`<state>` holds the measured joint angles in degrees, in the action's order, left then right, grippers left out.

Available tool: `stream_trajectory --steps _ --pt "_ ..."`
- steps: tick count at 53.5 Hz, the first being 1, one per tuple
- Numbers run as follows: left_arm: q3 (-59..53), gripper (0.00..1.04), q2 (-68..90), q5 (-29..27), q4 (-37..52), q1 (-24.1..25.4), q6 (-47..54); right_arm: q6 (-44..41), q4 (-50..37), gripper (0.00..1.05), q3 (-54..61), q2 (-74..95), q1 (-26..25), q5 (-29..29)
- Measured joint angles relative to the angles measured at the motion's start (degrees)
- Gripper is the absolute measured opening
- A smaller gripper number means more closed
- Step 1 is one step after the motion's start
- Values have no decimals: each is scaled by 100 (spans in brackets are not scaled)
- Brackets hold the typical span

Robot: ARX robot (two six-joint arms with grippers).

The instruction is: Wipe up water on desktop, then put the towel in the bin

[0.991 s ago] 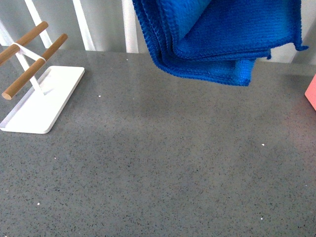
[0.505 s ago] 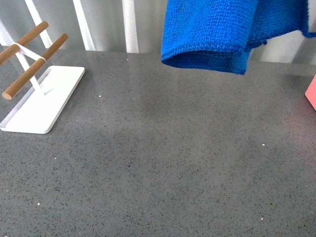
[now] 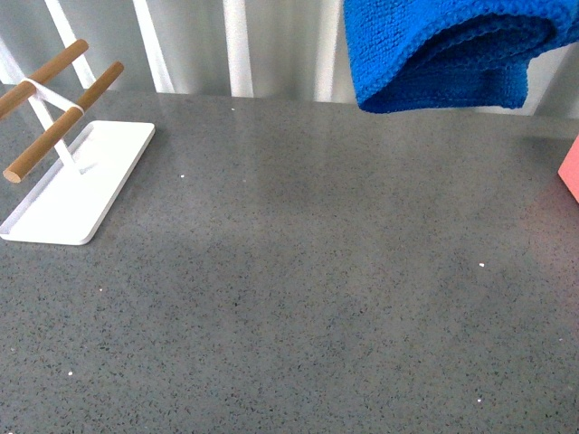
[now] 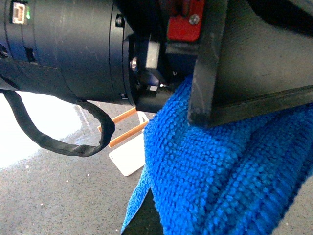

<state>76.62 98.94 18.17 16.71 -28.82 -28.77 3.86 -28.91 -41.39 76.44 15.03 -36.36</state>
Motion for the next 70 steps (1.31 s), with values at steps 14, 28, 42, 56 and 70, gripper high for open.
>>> stream_trajectory --steps 14,28,42,56,70 --pt "-109 62 -7 -13 -85 151 24 11 9 4 0 -50 -190 -33" --pt "-555 97 -289 57 -92 407 378 31 28 4 0 -61 -264 -66" --pt "-1910 98 -1036 297 243 1158 922 162 -70 4 149 -170 -400 44" --pt "-3237 98 -1755 601 472 1834 1217 243 -157 4 247 -260 -476 101" --pt "-4809 98 -3519 1510 251 2916 1666 219 -155 4 337 -258 -509 136"
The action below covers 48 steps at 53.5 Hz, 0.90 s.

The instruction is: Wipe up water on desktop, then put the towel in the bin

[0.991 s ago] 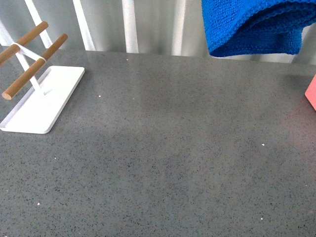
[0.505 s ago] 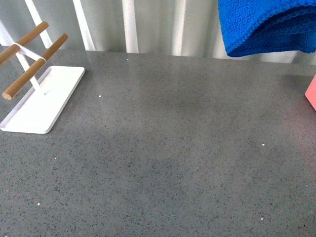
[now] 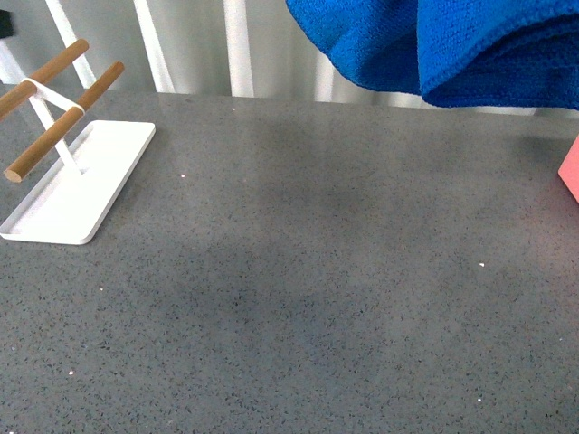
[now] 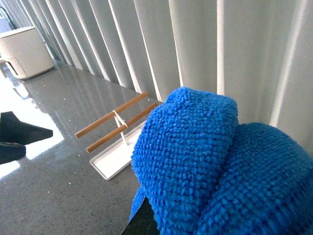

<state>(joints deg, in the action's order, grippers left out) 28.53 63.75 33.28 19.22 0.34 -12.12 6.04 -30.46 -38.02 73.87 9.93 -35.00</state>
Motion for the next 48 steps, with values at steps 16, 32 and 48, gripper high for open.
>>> stream_trajectory --steps 16,32,48 --pt "-844 98 -1250 1320 -817 2562 201 -85 22 4 48 92 -39 81" --pt "-2192 57 -2135 -949 1580 2450 1032 -155 42 4 70 142 -2 175" --pt "-2527 10 -3195 -1818 859 1554 1137 -173 107 4 83 142 -42 269"
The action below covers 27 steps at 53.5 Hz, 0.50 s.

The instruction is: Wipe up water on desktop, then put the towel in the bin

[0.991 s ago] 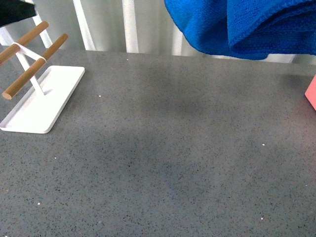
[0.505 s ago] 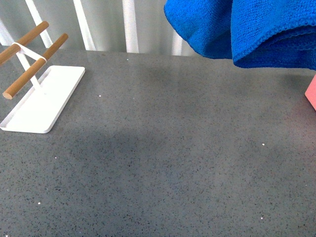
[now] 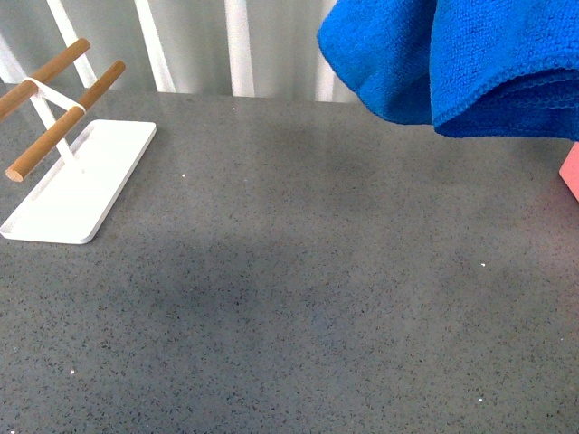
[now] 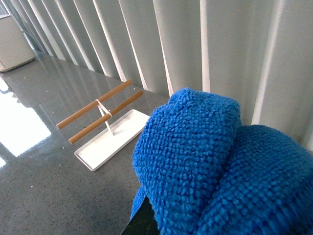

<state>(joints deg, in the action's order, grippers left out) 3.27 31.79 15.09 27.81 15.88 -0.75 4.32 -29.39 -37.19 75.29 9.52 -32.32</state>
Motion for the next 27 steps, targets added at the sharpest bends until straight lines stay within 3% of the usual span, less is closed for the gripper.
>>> stream_trajectory --steps 2,20,23,27 --pt "-33 3 -149 -87 -107 -111 9 0 7 4 0 -2 11 26" --pt "-199 3 -1106 -820 -697 -868 37 -4 129 4 2 -2 66 369" --pt "-201 3 -1322 -1384 -911 -1266 42 -4 129 4 2 -2 66 415" --pt "-199 3 -1482 -1478 -1067 -1499 46 -7 138 4 2 -2 85 483"
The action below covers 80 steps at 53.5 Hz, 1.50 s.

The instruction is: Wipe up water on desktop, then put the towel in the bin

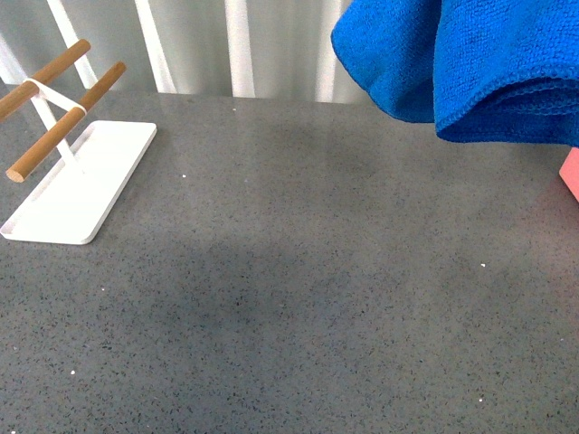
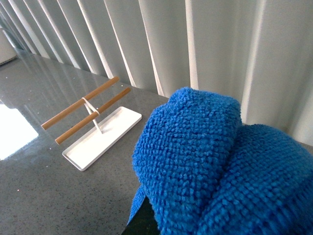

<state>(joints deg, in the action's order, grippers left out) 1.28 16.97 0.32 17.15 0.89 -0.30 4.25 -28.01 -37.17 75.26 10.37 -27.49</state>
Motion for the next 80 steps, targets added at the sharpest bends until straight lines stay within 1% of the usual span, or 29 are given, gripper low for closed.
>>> stream_trajectory --steps 4,23,26,28,45,54,57,58,60,62,63,65,70,72,80 --pt "0 3 -144 4 -138 -92 2 -2 7 4 0 4 33 57" --pt "0 3 -737 -31 -730 -92 2 -76 55 4 -2 85 157 199" --pt "0 3 -1272 -28 -1460 -92 4 -85 55 4 -2 111 168 236" --pt "0 3 -1543 -31 -1670 -92 2 -87 57 4 -2 131 177 258" --pt "0 3 -1674 -31 -1711 -92 2 -118 92 4 -17 186 205 267" --pt "0 4 -1674 -28 -1711 -92 -2 -264 420 4 -35 396 199 564" --pt "0 14 -1674 -28 -1711 -92 2 -358 651 4 -74 610 181 833" --pt "0 16 -1674 -31 -1711 -92 2 -367 693 4 -81 654 177 857" --pt "0 21 -1674 -31 -1711 -92 2 -446 855 4 -116 846 151 1115" --pt "0 28 -1674 -31 -1711 -92 2 -487 966 4 -138 1014 120 1296" --pt "0 30 -1674 -31 -1711 -92 2 -494 1014 4 -149 1073 107 1329" --pt "0 37 -1674 -31 -1711 -92 2 -540 1174 4 -186 1309 57 1620" --pt "0 50 -1674 -31 -1711 -92 2 -584 1316 4 -225 1816 -48 2070" --pt "0 57 -1674 -31 -1711 -92 4 -592 1351 4 -234 1991 -79 2208" --pt "0 79 -1674 -28 -1711 -92 2 -651 1366 4 -254 2566 -157 2476"
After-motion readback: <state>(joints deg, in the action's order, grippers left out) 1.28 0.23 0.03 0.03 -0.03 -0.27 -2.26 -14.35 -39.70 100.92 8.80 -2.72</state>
